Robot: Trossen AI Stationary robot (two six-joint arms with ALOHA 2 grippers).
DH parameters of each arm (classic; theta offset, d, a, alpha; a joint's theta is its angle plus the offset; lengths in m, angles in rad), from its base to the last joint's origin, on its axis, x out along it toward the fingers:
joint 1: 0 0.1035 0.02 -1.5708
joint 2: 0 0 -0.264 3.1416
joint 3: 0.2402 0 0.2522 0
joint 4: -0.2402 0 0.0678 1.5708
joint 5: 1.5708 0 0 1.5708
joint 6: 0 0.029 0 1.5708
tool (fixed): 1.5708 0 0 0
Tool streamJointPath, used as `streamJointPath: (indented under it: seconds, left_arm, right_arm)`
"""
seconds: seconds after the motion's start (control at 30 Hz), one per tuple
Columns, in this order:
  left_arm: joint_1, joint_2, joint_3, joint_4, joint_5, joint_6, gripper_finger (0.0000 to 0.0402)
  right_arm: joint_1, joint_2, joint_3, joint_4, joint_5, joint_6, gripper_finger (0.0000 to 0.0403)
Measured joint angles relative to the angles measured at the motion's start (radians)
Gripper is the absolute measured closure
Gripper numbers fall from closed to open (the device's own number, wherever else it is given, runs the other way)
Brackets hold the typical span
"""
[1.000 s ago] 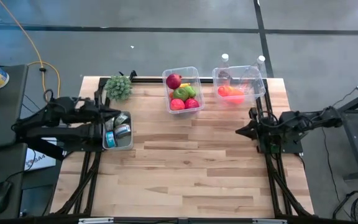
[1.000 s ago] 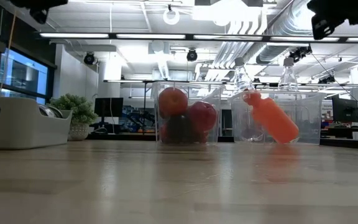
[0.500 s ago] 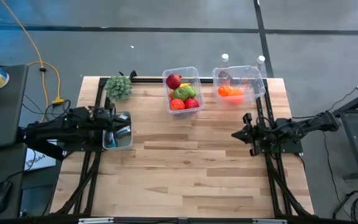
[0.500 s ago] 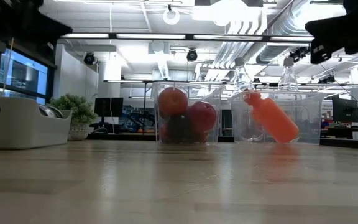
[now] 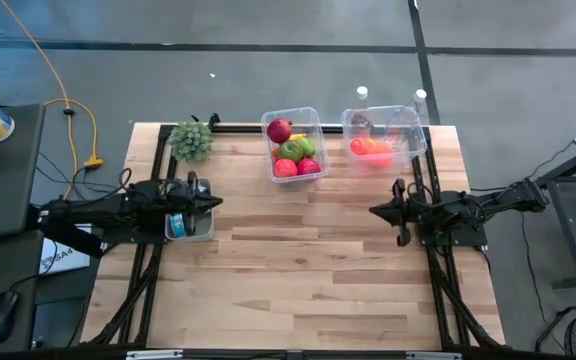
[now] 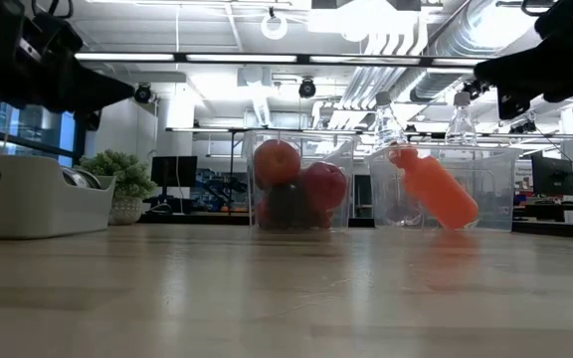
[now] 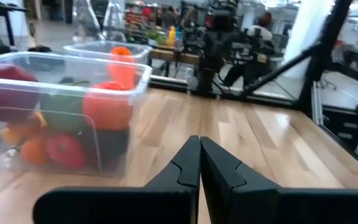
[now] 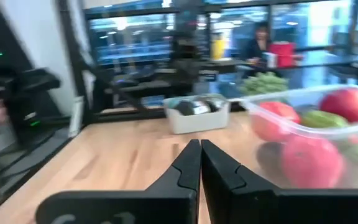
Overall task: Pick & Place Food Item
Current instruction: Return to Home Position
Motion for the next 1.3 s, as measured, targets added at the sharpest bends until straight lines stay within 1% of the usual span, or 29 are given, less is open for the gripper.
streamJointPath:
  seconds: [0.07, 0.23, 0.5, 1.3]
  left_arm:
    - [-0.006, 0.0, -0.001, 0.004, 0.004, 0.01, 0.0399]
    - [-0.012, 0.0, -0.002, 0.01, -0.02, 0.018, 0.0399]
    - [-0.012, 0.002, -0.005, -0.007, -0.022, 0.071, 0.0399]
    - [-0.012, 0.002, -0.006, 0.001, -0.022, 0.071, 0.0399]
  right_arm:
    - [0.0, 0.0, 0.0, -0.001, 0.038, 0.01, 0.0401]
    - [0.0, 0.0, 0.0, -0.012, 0.063, -0.002, 0.0401]
    - [0.0, 0.0, -0.001, -0.032, 0.061, -0.002, 0.0401]
    - [0.0, 0.0, -0.003, -0.033, 0.06, 0.004, 0.0401]
